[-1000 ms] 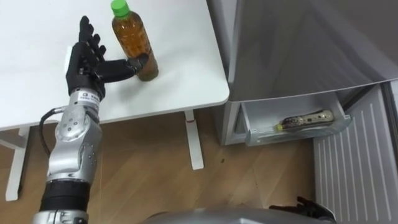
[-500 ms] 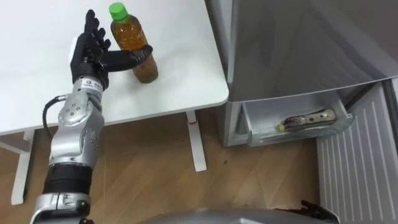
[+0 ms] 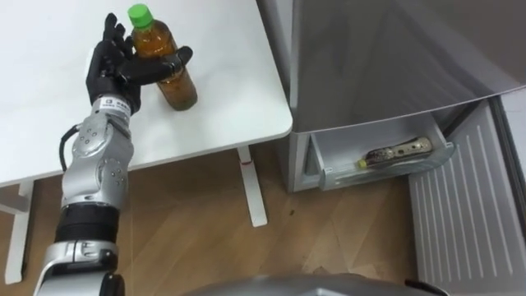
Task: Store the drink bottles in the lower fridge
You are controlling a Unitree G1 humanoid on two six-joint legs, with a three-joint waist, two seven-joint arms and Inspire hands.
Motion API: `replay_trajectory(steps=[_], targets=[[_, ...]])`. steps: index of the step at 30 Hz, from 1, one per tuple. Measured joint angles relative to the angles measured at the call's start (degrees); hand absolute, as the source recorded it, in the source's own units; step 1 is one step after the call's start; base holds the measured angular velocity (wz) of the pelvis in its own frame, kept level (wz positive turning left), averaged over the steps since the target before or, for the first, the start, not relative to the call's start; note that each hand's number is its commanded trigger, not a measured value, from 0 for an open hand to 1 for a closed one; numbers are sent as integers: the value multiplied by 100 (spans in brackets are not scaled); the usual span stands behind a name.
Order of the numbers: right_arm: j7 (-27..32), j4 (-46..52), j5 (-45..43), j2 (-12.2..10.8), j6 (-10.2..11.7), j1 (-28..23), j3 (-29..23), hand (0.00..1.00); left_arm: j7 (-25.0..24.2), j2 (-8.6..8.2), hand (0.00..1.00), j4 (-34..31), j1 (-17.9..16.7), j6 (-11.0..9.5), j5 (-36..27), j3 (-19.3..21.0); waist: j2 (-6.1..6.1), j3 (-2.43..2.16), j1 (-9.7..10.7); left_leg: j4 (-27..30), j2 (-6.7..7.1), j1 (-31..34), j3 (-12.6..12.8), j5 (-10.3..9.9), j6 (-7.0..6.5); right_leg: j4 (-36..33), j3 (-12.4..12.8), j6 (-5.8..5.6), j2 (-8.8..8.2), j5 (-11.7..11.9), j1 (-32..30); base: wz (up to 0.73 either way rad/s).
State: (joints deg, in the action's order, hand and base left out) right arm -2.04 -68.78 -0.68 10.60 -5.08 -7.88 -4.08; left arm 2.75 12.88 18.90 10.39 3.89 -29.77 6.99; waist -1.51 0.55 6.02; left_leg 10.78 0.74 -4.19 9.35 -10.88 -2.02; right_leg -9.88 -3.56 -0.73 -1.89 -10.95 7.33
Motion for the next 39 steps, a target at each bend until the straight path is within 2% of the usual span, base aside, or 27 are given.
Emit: replay_trajectory(steps=[3, 6, 9, 17, 18, 19, 20, 21, 22, 23, 29, 39], targets=[[-11, -11, -65, 0, -1, 3, -1, 0, -58, 92, 0, 50, 91, 89, 4, -4, 3, 2, 22, 5, -2, 2, 2, 0, 0, 0, 28, 0, 4, 0, -12, 0], [-46, -9, -187, 2, -11, 2, 3, 0, -115, 217, 0, 375, 346, 94, 3, -24, 5, 3, 14, 1, -2, -27, 20, 0, 0, -8, 36, 0, 4, 0, 1, -1], [-58, -43, -187, 10, -35, 29, 5, 0, -129, 232, 0, 693, 555, 95, 4, -30, 7, 4, -3, -12, -2, -52, 41, 0, -1, -8, 35, 0, 3, 0, -5, -5], [-58, -62, -186, 11, -82, 39, 12, 0, -224, 232, 0, 809, 573, 97, 4, -35, 7, 4, 3, -15, -7, -54, 92, 0, -1, -9, 51, 4, 3, 3, -33, -2], [-58, -62, -187, 11, -82, 40, 13, 0, -224, 232, 14, 809, 573, 97, 4, -35, 7, 4, 3, -15, -7, -54, 92, 0, -1, -9, 52, 4, 3, 3, -33, 0], [-58, -64, -187, 11, -82, 42, 13, 0, -224, 232, 38, 808, 573, 97, 5, -35, 8, 4, 9, -15, -8, -51, 92, 0, -1, -11, 51, 4, 3, 3, -39, 0], [-57, -66, -187, 11, -82, 44, 13, 0, -224, 232, 55, 808, 574, 97, 5, -35, 8, 4, 9, -15, -7, -49, 92, 0, -1, -12, 51, 4, 3, 3, -41, 0], [-57, -67, -188, 11, -84, 45, 13, 0, -223, 232, 69, 808, 575, 97, 5, -35, 8, 4, 8, -15, -8, -47, 92, 0, -1, -12, 51, 4, 3, 3, -43, 0], [-57, -67, -188, 11, -89, 45, 13, 0, -222, 232, 94, 808, 577, 97, 6, -35, 7, 3, 9, -15, -7, -48, 92, 0, -1, -13, 54, 4, 3, 3, -43, 0], [-56, -67, -188, 11, -94, 46, 16, 0, -221, 232, 100, 808, 581, 97, 9, -35, 7, 3, 9, -15, -7, -48, 94, 0, -1, -13, 55, 4, 3, 3, -45, 0], [-63, -60, -212, 13, -123, 51, 15, 0, -243, 249, 100, 808, 726, 106, 31, -50, -3, -6, 19, -14, -9, -46, 131, 0, -1, -13, 67, 4, 3, 3, -52, -1], [-61, -59, -207, 15, -95, 121, 15, 0, -301, 260, 100, 808, 733, 192, 69, -154, -23, -19, 41, -35, -10, -40, 136, 0, -1, -8, 67, 5, 3, 3, -70, 0]])
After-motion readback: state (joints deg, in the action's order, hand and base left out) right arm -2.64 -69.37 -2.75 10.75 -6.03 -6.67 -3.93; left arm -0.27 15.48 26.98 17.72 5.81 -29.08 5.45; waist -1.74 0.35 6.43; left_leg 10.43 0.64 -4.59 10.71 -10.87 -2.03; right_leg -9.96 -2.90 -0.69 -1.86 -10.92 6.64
